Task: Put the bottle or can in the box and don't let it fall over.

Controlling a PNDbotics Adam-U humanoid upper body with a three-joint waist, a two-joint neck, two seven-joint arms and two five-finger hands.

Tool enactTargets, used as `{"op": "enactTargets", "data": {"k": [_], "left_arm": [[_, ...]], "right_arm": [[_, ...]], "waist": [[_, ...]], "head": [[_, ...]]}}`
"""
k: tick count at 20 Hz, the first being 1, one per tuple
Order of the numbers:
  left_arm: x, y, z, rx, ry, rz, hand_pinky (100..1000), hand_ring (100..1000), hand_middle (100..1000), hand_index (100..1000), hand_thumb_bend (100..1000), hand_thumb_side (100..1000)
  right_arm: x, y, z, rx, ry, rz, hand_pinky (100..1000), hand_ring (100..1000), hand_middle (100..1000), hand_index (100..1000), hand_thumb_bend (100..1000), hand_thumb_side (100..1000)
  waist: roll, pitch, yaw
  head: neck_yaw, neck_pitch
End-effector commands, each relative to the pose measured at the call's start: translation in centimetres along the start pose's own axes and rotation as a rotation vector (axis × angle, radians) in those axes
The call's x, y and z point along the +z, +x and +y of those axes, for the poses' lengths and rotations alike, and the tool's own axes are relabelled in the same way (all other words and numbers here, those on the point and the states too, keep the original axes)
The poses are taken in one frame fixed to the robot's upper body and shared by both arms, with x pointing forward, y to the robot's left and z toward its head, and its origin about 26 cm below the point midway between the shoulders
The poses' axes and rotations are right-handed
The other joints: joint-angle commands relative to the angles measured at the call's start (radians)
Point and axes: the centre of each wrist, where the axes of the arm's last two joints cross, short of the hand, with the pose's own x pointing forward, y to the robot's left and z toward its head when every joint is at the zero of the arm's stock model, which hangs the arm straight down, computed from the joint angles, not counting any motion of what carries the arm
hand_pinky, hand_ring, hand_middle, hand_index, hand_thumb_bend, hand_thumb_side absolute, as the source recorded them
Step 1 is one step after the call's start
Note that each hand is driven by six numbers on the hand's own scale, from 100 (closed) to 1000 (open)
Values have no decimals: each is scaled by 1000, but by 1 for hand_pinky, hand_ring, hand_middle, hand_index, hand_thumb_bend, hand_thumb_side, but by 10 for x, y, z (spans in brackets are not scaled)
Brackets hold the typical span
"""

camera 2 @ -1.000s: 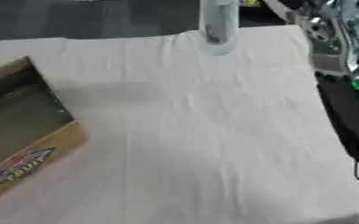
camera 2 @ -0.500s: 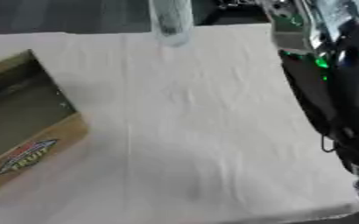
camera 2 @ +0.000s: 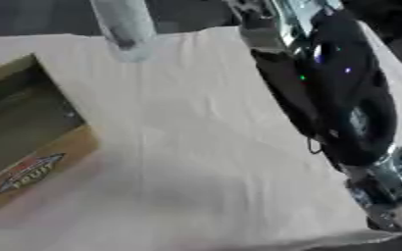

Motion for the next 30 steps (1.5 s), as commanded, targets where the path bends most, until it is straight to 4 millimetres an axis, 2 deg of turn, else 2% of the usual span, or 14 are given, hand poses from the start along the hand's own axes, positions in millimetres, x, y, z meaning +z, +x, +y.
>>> {"op": "enactTargets", "data": {"k": [1,2,3,5,6,7,15,21,25,30], "left_arm": [[-10,10,3,5,11,-58,738,730,744,875,586,723],[-11,11,3,8,14,-64,739,731,745,875,586,723],[-13,12,2,12,16,-71,739,732,745,875,587,722],[-16,14,2,17,23,-91,741,735,746,874,589,718],[-17,15,2,20,27,-104,742,736,747,873,617,763],[-19,16,1,23,32,-119,743,737,747,873,590,713],[-40,33,-12,103,36,-308,756,751,754,874,592,697],[-53,48,-29,199,-9,-417,762,757,758,877,592,694],[-57,53,-33,225,-29,-444,768,757,757,877,591,694],[-59,56,-36,242,-33,-459,763,757,757,878,590,694]], "right_arm": [[-6,-1,9,23,12,27,123,156,169,1000,214,448],[-9,-2,7,23,6,36,123,156,169,1000,133,452],[-11,-3,6,23,0,44,122,156,169,1000,211,450],[-15,-5,1,20,-13,55,121,156,170,1000,210,453],[-17,-6,-2,18,-20,59,120,156,170,1000,156,477],[-18,-6,-5,15,-29,61,119,156,171,1000,210,455],[-33,-11,-25,-12,-63,100,114,157,174,993,201,467],[-44,-14,-29,-50,-42,118,109,157,175,989,199,467],[-48,-14,-29,-65,-22,119,108,158,176,985,194,469],[-50,-16,-36,-80,-15,119,133,171,189,968,199,475]], "waist": [[2,-10,20],[1,-9,32],[1,-8,42],[1,-5,61],[1,-4,68],[1,-4,75],[-2,3,131],[-16,17,178],[-28,27,200],[-36,34,211]], "head": [[-27,-11],[-37,-13],[-47,-14],[-69,-15],[-80,-15],[-92,-14],[-181,-12],[-233,-15],[-244,-21],[-219,-32]]}}
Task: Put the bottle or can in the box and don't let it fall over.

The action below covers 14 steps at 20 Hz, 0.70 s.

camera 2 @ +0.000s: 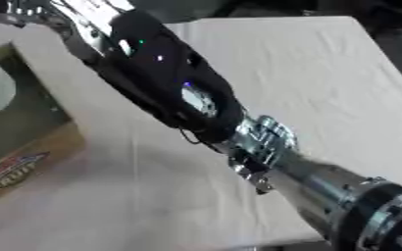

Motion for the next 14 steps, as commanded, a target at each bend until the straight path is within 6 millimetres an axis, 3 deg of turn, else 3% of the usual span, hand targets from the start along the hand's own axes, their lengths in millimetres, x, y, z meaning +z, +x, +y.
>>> {"op": "enactTargets", "data": {"k": [1,4,14], "left_arm": [[-10,8,-2,14,-19,-53,763,757,756,878,590,694],[-11,8,-3,24,-19,-62,763,756,755,878,588,695],[-11,8,-4,28,-21,-61,762,754,753,878,587,696]], "right_arm": [[-3,2,1,2,29,-1,134,173,190,969,198,480],[-5,0,-11,-16,30,4,125,170,188,965,168,519],[-3,-6,-58,-75,-67,16,106,166,188,957,191,538]], "waist": [[6,-12,5],[4,-8,12],[-1,7,21]], "head": [[16,-20],[25,-29],[29,-49]]}}
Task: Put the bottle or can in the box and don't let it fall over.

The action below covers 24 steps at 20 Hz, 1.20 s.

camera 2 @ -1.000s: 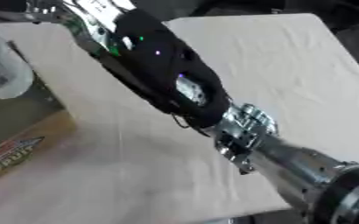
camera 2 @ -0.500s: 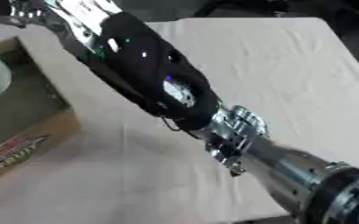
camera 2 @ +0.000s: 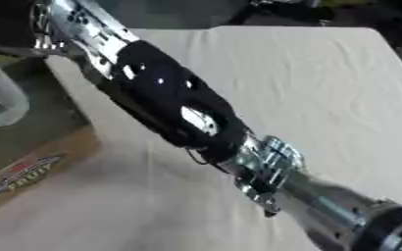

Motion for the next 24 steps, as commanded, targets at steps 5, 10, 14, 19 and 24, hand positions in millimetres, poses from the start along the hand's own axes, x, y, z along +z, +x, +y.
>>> {"op": "enactTargets", "data": {"k": [5,10,14,19,24], "left_arm": [[-8,7,0,5,-8,-35,762,753,752,877,586,696],[-7,6,0,5,-7,-32,761,752,752,877,586,697],[-6,6,1,2,-6,-30,761,752,751,877,585,697],[-5,6,1,-1,-5,-26,761,752,751,877,585,697],[-5,6,2,-6,-4,-24,761,752,751,877,584,697]], "right_arm": [[0,1,-22,-11,-62,-5,100,166,190,955,191,566],[4,-3,-49,-34,-147,-7,100,165,190,954,193,580],[8,-6,-64,-50,-185,-9,100,164,190,953,195,588],[13,-11,-76,-60,-221,-4,100,163,191,956,194,600],[18,-16,-86,-62,-251,2,100,161,189,957,190,613]], "waist": [[5,-13,-1],[4,-12,-7],[5,-12,-12],[5,-13,-20],[8,-17,-34]], "head": [[3,-17],[4,-17],[6,-18],[7,-15],[14,-11]]}}
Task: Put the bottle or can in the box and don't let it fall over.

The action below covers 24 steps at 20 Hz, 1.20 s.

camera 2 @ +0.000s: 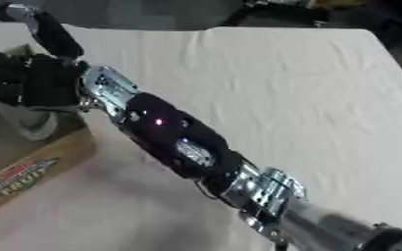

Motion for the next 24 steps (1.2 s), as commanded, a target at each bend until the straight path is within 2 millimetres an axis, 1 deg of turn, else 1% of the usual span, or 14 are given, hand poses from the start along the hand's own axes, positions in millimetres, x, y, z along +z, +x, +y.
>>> {"op": "enactTargets", "data": {"k": [1,5,8,10,14,18,24], "left_arm": [[-6,6,2,-5,-4,-29,761,752,751,877,584,697],[-5,6,4,-14,-5,-26,761,752,751,877,583,697],[-2,5,6,-25,-4,-19,761,751,751,877,583,697],[-1,5,7,-31,-3,-15,761,751,751,877,583,697],[1,4,10,-47,-3,-6,760,754,750,877,582,699],[4,3,12,-58,-5,3,760,759,750,877,581,699],[6,3,14,-70,-3,12,759,761,750,877,579,700]], "right_arm": [[0,3,3,20,4,-1,100,161,188,957,188,618],[5,3,-4,26,-23,-10,100,161,187,957,185,620],[11,8,-2,32,-13,-37,100,161,187,958,179,618],[16,10,1,35,-3,-53,100,160,186,959,177,615],[31,20,8,45,21,-110,100,159,183,960,176,604],[46,29,14,60,34,-155,100,158,180,962,165,599],[73,33,35,133,105,-219,100,158,176,966,150,581]], "waist": [[12,-21,-5],[16,-27,-19],[20,-34,-33],[21,-38,-42],[26,-46,-65],[31,-51,-80],[35,-60,-107]], "head": [[6,-6],[16,-1],[24,3],[31,6],[54,15],[62,24],[70,27]]}}
